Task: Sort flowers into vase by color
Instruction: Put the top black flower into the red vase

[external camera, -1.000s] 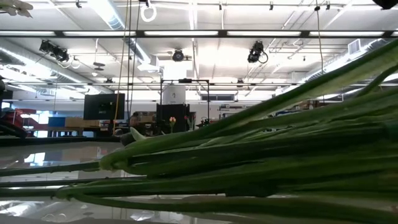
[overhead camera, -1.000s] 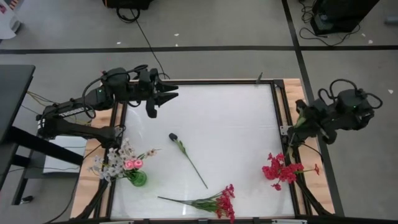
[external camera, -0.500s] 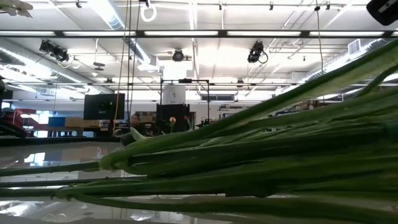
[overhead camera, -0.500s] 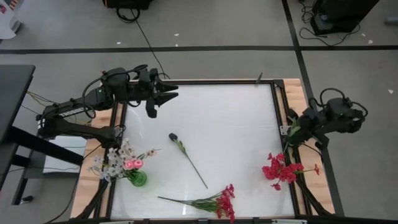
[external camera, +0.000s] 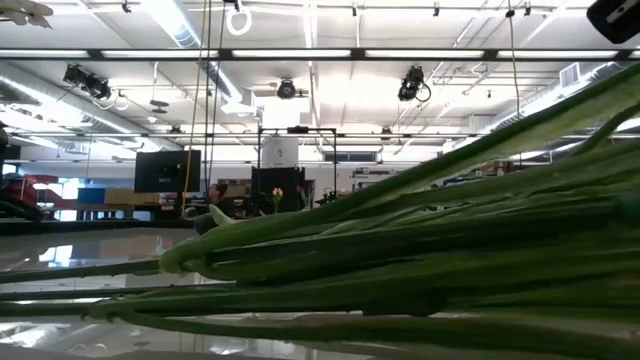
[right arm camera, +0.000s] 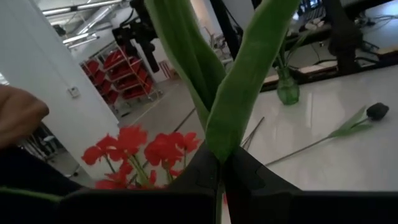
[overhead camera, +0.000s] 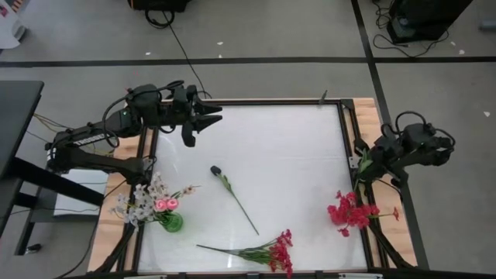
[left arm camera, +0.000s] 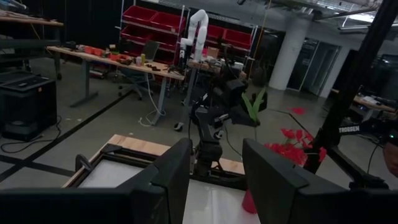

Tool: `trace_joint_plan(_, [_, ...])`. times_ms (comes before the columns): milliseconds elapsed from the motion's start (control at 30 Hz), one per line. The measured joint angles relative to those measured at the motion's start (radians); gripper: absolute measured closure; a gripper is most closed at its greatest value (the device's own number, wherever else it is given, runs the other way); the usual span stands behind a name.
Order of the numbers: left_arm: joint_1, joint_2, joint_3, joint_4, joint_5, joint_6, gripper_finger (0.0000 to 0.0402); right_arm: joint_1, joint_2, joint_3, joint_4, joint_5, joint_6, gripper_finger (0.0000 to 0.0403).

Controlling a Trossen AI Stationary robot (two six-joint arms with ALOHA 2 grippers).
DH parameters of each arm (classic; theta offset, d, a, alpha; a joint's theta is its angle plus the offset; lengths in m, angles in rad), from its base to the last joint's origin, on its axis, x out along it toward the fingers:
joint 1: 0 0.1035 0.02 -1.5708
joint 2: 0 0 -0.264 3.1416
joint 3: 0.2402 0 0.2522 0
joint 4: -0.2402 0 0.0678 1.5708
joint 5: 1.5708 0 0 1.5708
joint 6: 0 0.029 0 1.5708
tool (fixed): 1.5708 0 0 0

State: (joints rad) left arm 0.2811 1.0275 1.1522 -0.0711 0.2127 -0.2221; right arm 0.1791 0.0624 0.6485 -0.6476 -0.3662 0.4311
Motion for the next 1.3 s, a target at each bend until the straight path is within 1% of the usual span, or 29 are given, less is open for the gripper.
trace_joint_plan(133, [0.000, 0.000, 0.000, 0.000, 0.000, 0.000, 0.0248, 0.000, 0.000, -0.011, -0.001, -0.013, -0.007, 0.0387])
trace_joint_plan(267, [0.000, 0.000, 0.000, 0.000, 0.000, 0.000, 0.0248, 0.000, 0.000, -0.011, 0.045, -0.003, -0.031, 0.0387])
trace_joint_plan(367, [0.000, 0.000, 0.000, 0.000, 0.000, 0.000, 0.0248, 0.000, 0.000, -0.011, 0.063, -0.006, -0.019, 0.0387])
trace_joint_plan(500, [0.000, 0.000, 0.000, 0.000, 0.000, 0.000, 0.0248, 0.000, 0.001, 0.010, 0.061, -0.064, 0.024, 0.0387])
trace_joint_plan(633, [0.000, 0.000, 0.000, 0.000, 0.000, 0.000, 0.0248, 0.000, 0.001, 0.055, 0.042, -0.123, 0.039, 0.0387])
trace_joint_plan(733, [0.000, 0.000, 0.000, 0.000, 0.000, 0.000, 0.0248, 0.000, 0.001, 0.057, 0.041, -0.174, 0.043, 0.0387])
trace_joint_plan(933, [0.000, 0.000, 0.000, 0.000, 0.000, 0.000, 0.0248, 0.000, 0.001, 0.015, 0.035, -0.268, 0.041, 0.0387])
trace_joint_plan(1133, [0.000, 0.000, 0.000, 0.000, 0.000, 0.000, 0.0248, 0.000, 0.001, -0.011, 0.046, -0.309, -0.002, 0.0387])
trace_joint_plan(1300, [0.000, 0.000, 0.000, 0.000, 0.000, 0.000, 0.0248, 0.000, 0.001, -0.046, 0.133, -0.343, 0.015, 0.0387])
